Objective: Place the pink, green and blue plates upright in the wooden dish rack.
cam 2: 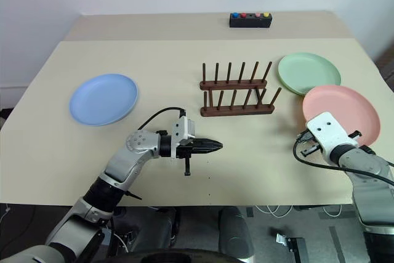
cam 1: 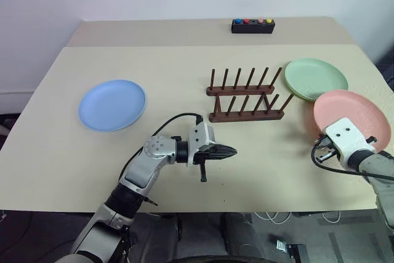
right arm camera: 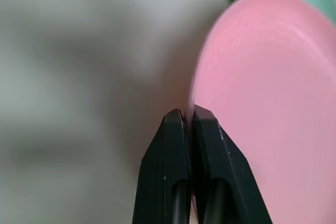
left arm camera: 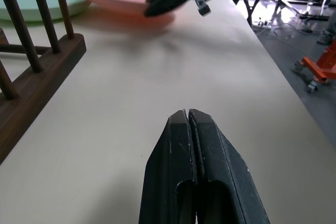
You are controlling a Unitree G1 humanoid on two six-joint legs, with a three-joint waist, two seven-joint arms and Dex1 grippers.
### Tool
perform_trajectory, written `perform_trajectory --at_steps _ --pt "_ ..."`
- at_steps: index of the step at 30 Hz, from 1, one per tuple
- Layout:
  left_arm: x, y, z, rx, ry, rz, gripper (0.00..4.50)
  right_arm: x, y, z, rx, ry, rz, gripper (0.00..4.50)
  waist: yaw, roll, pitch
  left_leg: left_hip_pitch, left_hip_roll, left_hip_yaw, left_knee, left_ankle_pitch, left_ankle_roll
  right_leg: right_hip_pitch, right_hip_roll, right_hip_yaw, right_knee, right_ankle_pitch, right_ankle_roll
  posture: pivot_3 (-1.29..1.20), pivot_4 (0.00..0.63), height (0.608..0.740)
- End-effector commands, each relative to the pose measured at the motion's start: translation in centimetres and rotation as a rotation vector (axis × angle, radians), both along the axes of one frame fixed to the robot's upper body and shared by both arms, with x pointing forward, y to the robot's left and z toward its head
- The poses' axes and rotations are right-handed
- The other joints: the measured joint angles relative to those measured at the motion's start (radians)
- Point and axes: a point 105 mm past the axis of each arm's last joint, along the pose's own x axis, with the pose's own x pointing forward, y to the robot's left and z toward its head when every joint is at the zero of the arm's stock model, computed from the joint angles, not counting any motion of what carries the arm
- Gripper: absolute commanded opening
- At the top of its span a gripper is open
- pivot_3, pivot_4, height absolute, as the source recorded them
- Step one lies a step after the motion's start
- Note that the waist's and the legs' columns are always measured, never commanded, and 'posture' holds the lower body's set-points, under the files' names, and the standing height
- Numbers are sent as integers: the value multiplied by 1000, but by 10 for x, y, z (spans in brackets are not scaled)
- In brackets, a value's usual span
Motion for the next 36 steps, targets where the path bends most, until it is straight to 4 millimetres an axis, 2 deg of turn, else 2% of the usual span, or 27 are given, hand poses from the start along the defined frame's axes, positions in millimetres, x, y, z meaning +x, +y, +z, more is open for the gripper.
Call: perform_trajectory --at_steps 1,3,5,7,9,10,14,17,21,26,29,36 --pt "2 -3 11 -18 -49 -5 0 10 6 54 -119 -178 62 20 1 0 0 0 0 0 0 0 0 0 0 0 0 0 0 0 150 740" --pt "3 -3 11 -18 -50 -3 0 13 12 64 -135 -210 93 20 2 0 0 -1 0 0 0 0 0 -1 0 0 0 0 0 0 150 740" --pt "5 -1 11 -17 -53 11 0 18 28 87 -154 -288 178 20 1 0 0 -1 0 0 -1 0 0 -1 0 0 0 0 0 0 150 740" --pt "7 0 12 -18 -56 22 0 21 51 110 -153 -367 298 20 -3 0 0 -3 0 0 0 0 0 -2 0 0 0 0 0 0 150 740" --pt "9 2 12 -18 -59 33 0 24 79 133 -75 -457 441 20 -5 1 0 -3 0 0 0 0 0 -3 0 0 0 0 0 0 150 740" --pt "10 2 13 -18 -59 36 0 24 86 139 -44 -484 483 20 -5 1 0 -3 0 0 0 0 0 -3 0 0 0 0 0 0 150 740" --pt "15 6 14 -22 -68 57 0 24 118 170 240 -554 698 20 -2 -1 1 -3 0 -1 -1 0 0 -3 0 -1 0 0 0 0 150 740" --pt "19 9 18 -38 -70 77 0 19 134 176 510 -490 860 20 2 -1 1 -4 0 -2 0 0 0 -3 0 -1 0 0 0 0 150 740" --pt "19 13 18 -40 -73 96 0 26 129 173 754 -405 891 20 4 -1 1 -4 0 -2 -1 0 0 -3 0 -1 0 0 0 0 150 740" --pt "16 19 15 -39 -66 129 0 35 109 166 1012 -331 848 20 2 -1 1 -4 0 -2 -1 0 0 -4 0 -1 0 0 0 0 150 740" --pt "15 21 15 -39 -63 139 0 34 104 164 1078 -315 832 20 1 0 1 -5 0 -2 -1 0 0 -5 0 -1 1 0 0 0 150 740" --pt "15 22 13 -33 -59 144 0 25 106 162 1142 -288 862 20 1 0 1 -5 0 -2 -1 0 0 -5 0 -1 1 0 0 0 150 740"
